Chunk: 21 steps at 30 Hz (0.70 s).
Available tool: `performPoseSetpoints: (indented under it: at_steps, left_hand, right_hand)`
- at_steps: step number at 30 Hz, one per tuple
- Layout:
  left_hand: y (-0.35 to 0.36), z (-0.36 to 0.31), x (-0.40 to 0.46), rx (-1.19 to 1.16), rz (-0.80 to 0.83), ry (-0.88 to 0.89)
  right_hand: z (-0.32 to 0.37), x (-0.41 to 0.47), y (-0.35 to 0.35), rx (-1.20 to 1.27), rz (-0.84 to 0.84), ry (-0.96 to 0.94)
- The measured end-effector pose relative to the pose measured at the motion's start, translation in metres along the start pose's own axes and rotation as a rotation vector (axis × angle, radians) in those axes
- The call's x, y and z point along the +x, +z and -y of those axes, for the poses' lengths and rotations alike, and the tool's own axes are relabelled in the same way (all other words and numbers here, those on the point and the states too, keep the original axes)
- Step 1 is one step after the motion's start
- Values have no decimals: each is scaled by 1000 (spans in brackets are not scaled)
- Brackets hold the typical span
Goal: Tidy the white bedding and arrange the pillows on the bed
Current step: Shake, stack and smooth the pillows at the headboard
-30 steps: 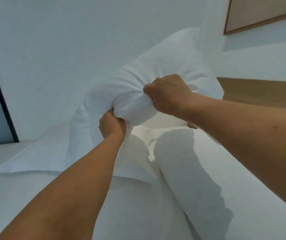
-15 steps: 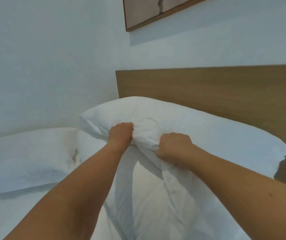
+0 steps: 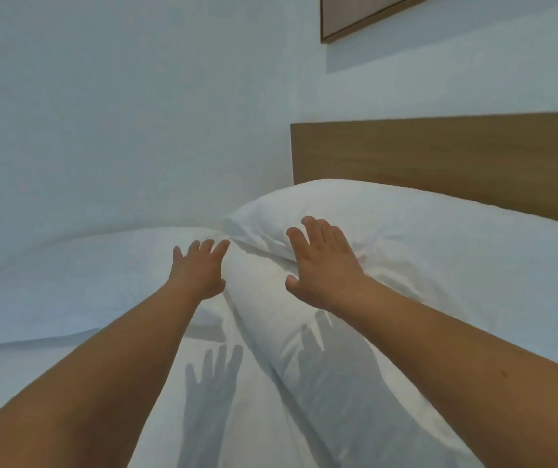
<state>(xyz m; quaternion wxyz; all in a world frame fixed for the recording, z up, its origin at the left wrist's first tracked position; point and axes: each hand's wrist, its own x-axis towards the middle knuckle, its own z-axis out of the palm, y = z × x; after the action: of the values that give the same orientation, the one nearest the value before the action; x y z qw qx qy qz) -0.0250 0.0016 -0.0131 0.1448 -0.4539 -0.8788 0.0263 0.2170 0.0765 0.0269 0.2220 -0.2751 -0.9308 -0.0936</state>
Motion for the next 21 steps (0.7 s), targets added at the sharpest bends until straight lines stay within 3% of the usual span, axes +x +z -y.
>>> performPoseSetpoints:
  at_steps: [8, 13, 21]
  left_hand:
    - [130, 219, -44, 136, 162, -291]
    - [201, 322, -20, 298, 40, -348]
    - [304, 342, 65, 336, -144, -287]
  right_hand:
    - [191, 88, 151, 48, 222, -179]
    - [275, 138, 253, -42, 254, -207]
    - [298, 211, 355, -190, 33, -266]
